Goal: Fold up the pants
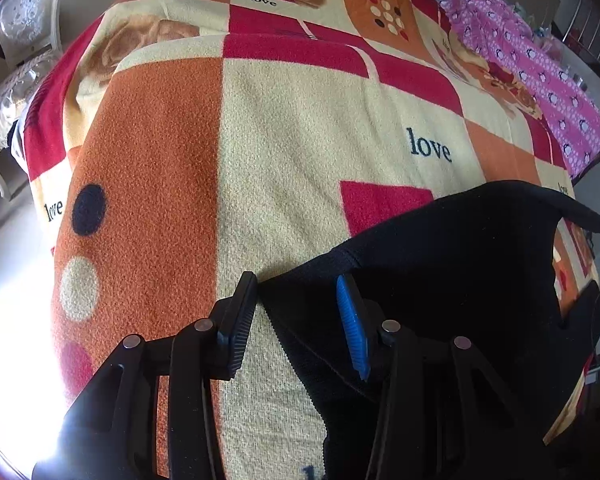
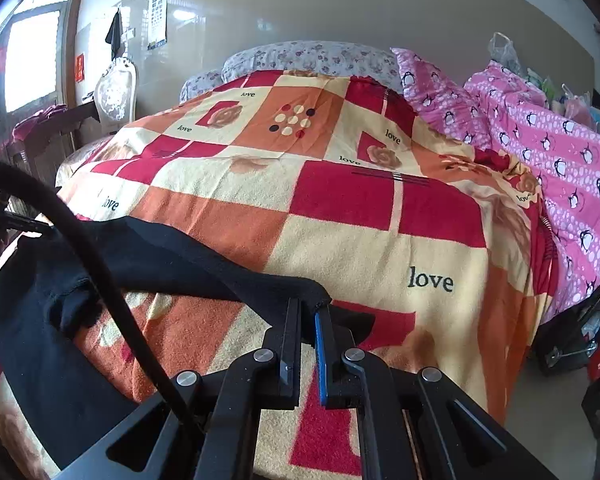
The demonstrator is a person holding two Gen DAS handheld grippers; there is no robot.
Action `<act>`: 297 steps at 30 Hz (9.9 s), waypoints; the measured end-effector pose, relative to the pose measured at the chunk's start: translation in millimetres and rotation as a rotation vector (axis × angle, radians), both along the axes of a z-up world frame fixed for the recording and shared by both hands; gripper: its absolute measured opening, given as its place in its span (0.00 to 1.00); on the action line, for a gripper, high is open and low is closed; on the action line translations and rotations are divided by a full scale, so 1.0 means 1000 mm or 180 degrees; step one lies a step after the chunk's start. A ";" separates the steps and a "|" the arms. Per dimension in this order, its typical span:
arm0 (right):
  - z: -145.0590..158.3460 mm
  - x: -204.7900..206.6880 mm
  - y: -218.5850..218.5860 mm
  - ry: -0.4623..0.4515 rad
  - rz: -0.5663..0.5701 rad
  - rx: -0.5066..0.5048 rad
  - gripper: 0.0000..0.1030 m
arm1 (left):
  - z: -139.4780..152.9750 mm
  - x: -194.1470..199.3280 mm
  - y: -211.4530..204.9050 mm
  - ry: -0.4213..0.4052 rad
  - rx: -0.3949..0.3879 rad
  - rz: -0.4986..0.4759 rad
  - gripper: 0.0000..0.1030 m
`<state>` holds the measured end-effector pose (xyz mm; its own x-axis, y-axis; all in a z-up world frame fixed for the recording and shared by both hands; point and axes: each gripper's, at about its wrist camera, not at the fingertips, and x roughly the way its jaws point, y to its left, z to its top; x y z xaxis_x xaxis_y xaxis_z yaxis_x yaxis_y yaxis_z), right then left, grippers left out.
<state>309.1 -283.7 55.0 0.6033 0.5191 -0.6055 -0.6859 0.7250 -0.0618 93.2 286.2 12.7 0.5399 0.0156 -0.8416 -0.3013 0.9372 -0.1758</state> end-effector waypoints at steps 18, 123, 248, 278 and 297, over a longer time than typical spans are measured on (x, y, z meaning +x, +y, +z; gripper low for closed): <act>0.002 0.002 0.000 0.0026 -0.0012 -0.0005 0.05 | 0.000 -0.004 -0.004 -0.0203 -0.0281 -0.0340 0.70; -0.015 -0.100 -0.129 0.0567 0.0393 0.0159 0.05 | 0.016 -0.196 -0.159 -0.0584 0.1549 -0.0544 0.05; -0.100 -0.147 -0.180 0.1676 -0.1215 0.3009 0.82 | -0.011 -0.058 -0.299 -0.0780 0.0619 0.0187 0.58; -0.104 -0.137 -0.162 0.1639 -0.1125 0.2474 0.14 | -0.013 -0.056 -0.297 -0.0750 0.0579 0.0134 0.66; -0.054 -0.221 -0.034 -0.0814 -0.0775 0.0315 0.09 | 0.050 0.058 -0.422 -0.0419 -0.0883 -0.1414 0.67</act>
<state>88.0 -317.6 0.8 0.8417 0.3902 -0.3732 -0.4640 0.8762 -0.1305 151.3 -135.9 62.6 0.5451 -0.4513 -0.7065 0.1547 0.8824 -0.4443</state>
